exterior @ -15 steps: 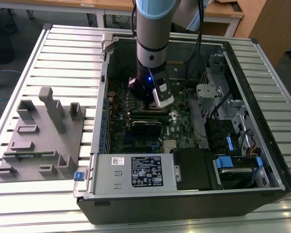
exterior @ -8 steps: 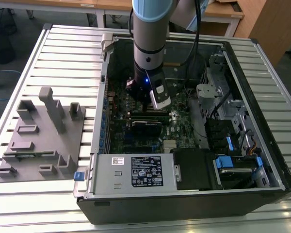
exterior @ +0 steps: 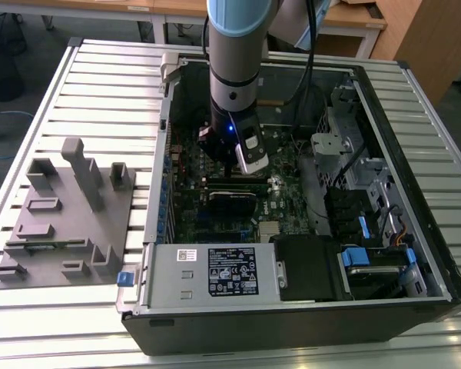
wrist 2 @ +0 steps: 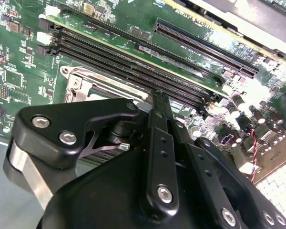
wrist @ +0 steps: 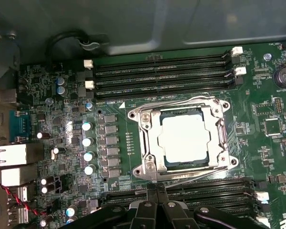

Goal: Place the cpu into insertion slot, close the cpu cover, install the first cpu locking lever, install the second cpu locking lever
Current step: 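Install the second cpu locking lever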

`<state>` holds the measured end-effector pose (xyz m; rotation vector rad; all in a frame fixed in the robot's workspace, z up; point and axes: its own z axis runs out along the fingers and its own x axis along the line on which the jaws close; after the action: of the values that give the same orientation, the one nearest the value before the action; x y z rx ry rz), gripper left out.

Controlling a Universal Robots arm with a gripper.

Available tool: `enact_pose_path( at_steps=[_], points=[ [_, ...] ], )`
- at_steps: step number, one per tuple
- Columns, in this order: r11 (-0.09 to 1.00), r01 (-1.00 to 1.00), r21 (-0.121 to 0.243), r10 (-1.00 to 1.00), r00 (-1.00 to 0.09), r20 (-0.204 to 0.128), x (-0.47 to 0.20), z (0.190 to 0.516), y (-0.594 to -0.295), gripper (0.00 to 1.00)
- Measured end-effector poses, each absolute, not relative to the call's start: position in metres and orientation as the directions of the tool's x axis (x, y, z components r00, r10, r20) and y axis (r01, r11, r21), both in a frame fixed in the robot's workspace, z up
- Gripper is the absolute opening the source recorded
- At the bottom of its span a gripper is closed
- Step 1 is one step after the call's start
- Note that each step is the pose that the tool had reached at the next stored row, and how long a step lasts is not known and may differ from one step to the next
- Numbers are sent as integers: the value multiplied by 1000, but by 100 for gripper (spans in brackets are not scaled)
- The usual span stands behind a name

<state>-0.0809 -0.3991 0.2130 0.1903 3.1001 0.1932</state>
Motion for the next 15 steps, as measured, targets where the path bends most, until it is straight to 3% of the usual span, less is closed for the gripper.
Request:
enact_pose_path(
  at_steps=[15],
  points=[
    [985, 120, 126, 124, -992, -22, -81, 213, -395, 10]
  ],
)
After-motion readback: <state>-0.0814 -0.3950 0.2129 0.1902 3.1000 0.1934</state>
